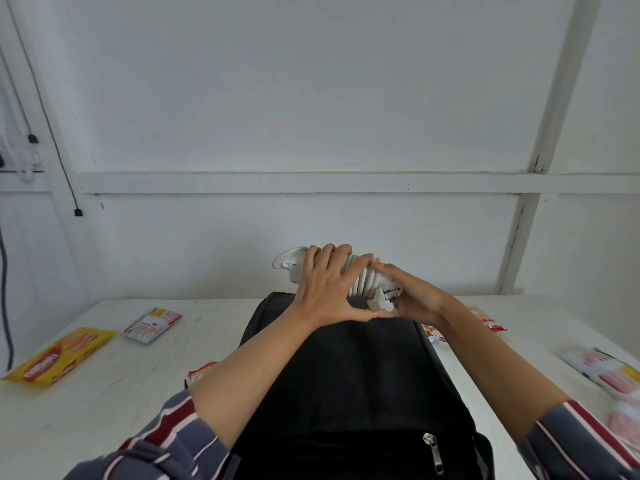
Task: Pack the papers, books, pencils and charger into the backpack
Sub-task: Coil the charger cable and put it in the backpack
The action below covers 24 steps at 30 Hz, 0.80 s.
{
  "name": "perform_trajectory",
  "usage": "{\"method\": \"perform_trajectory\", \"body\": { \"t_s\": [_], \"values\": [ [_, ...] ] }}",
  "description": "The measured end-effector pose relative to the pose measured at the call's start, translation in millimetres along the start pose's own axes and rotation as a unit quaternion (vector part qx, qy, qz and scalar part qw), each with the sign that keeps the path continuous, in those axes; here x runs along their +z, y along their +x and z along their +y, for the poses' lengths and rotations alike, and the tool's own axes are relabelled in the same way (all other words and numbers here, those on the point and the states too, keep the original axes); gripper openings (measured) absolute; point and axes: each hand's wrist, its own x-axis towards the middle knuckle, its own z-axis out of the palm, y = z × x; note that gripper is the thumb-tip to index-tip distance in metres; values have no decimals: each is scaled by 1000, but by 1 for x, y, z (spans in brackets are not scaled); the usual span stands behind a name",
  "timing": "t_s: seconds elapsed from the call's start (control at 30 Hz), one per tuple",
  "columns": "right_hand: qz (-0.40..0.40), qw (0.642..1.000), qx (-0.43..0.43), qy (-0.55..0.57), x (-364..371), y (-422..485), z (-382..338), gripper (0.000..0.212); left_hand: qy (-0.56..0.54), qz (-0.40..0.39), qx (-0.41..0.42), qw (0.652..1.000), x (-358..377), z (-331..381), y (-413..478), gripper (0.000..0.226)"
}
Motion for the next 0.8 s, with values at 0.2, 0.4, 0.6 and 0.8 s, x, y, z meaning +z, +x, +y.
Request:
{"method": "perform_trajectory", "body": {
  "t_s": [0.2, 0.4, 0.6, 0.8],
  "values": [
    [-111, 984, -49, 133, -18, 3, 8, 81, -7, 0, -18, 1000, -5, -5, 0, 82],
    [-228, 966, -54, 109, -28, -1, 13, 103, -27, -19, -37, 999, -9, -6, 0, 82],
    [-27, 955, -203, -215, -9, -4, 12, 107, -53, -33, -54, 997, -11, -5, 1, 79],
    [90, 907, -359, -203, 2, -6, 17, 116, -79, -59, -40, 994, -17, 3, 11, 81]
  ]
}}
